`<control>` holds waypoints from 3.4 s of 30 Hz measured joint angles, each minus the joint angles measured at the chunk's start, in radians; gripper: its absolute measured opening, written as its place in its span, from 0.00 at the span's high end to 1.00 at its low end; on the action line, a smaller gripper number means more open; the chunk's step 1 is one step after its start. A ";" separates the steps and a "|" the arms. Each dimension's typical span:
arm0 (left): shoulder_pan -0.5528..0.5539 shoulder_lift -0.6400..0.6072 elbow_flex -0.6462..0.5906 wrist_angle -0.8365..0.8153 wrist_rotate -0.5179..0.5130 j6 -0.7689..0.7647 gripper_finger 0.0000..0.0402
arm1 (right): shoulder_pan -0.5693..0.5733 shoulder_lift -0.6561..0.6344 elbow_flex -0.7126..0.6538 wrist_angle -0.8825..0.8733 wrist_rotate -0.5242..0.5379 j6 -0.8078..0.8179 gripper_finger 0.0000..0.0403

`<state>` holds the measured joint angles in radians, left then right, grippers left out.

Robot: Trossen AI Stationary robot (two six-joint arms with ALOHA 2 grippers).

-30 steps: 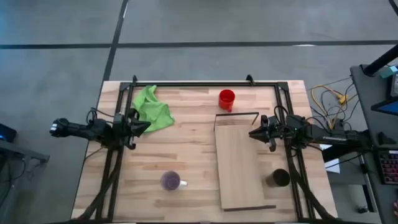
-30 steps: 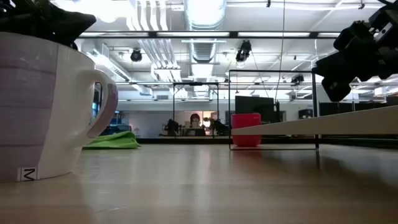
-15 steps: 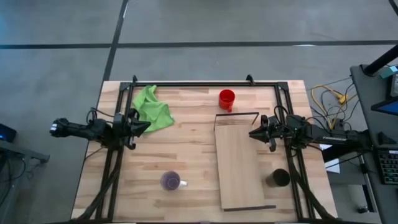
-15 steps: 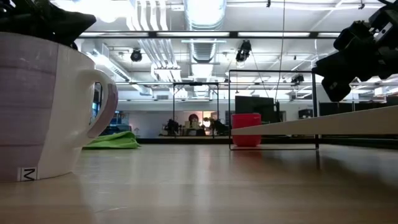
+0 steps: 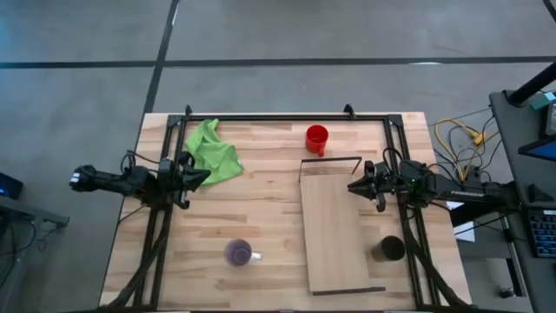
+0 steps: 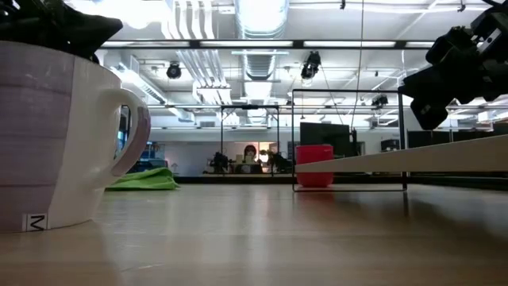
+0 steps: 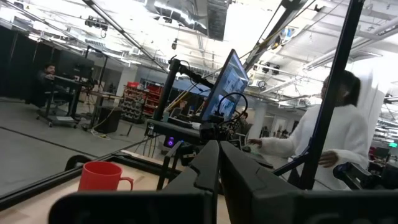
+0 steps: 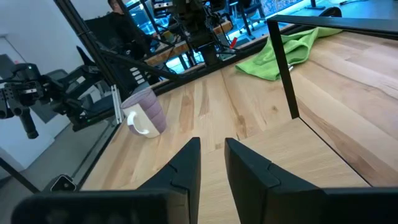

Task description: Stack small to large cups/mugs on shelf

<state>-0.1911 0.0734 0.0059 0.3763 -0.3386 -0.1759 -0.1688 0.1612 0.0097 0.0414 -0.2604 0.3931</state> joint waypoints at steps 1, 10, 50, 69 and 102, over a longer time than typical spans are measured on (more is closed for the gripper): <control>0.000 0.000 0.000 0.000 0.000 0.000 1.00 | 0.000 0.000 0.000 0.000 0.000 0.000 0.83; 0.000 0.000 0.000 0.000 0.000 0.000 1.00 | 0.000 0.000 0.000 0.000 0.000 0.000 0.83; 0.000 0.000 0.000 0.000 0.000 0.000 1.00 | 0.000 0.000 0.000 0.000 0.000 0.000 0.83; 0.000 0.000 0.000 0.000 0.000 0.000 1.00 | 0.000 0.000 0.000 0.000 0.000 0.000 0.83; 0.000 0.000 0.000 -0.003 -0.037 0.001 1.00 | 0.000 0.000 0.000 0.000 0.000 0.000 0.83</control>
<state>-0.1913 0.0738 0.0059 0.3733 -0.3752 -0.1753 -0.1688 0.1613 0.0097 0.0416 -0.2601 0.3935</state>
